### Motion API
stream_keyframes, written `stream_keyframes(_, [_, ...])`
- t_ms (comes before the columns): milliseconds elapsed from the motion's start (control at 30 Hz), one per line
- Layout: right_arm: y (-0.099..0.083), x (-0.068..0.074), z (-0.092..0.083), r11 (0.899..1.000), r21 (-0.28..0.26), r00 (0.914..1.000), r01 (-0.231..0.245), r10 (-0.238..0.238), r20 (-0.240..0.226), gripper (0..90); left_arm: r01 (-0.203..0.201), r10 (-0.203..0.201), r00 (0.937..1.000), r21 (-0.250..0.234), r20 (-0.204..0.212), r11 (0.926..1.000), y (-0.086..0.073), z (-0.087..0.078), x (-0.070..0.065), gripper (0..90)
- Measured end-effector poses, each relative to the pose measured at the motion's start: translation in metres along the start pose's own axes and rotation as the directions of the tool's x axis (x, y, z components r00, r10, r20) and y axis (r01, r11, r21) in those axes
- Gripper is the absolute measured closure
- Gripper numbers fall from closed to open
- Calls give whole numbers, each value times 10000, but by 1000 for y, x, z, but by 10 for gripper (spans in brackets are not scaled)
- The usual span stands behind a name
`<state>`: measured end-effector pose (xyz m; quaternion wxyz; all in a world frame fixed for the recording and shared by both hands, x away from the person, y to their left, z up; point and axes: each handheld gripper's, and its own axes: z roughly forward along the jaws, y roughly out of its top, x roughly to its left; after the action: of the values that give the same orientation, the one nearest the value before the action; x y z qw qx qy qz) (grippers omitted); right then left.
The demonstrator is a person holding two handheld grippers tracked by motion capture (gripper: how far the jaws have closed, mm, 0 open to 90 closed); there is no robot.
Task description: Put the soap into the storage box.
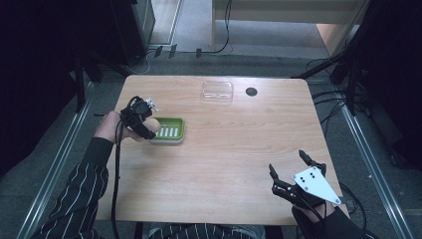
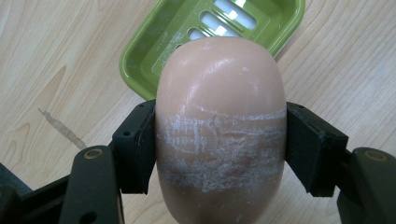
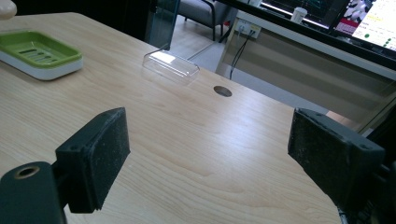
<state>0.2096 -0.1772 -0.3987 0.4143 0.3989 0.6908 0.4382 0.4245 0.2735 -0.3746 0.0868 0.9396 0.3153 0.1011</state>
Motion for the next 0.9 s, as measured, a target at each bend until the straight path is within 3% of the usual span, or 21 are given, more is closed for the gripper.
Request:
stream_keyframes(367, [-4,-3,-8,9999,88,9995,-72,69,324,134,-643,643,9979,-103,13,9979,19,2,0,337])
stream_keyframes(633, [-5,-4,-10,9999,101,9991,-81,77,406,134,-1207,1207,9927,66,-18,9927,28,11,0,338])
stream_keyframes(900, [-5,-4,-10,9998,120,9990,-143,138,419,135,-1665,1664,9860,-118,-80,9860,35,14,0,338])
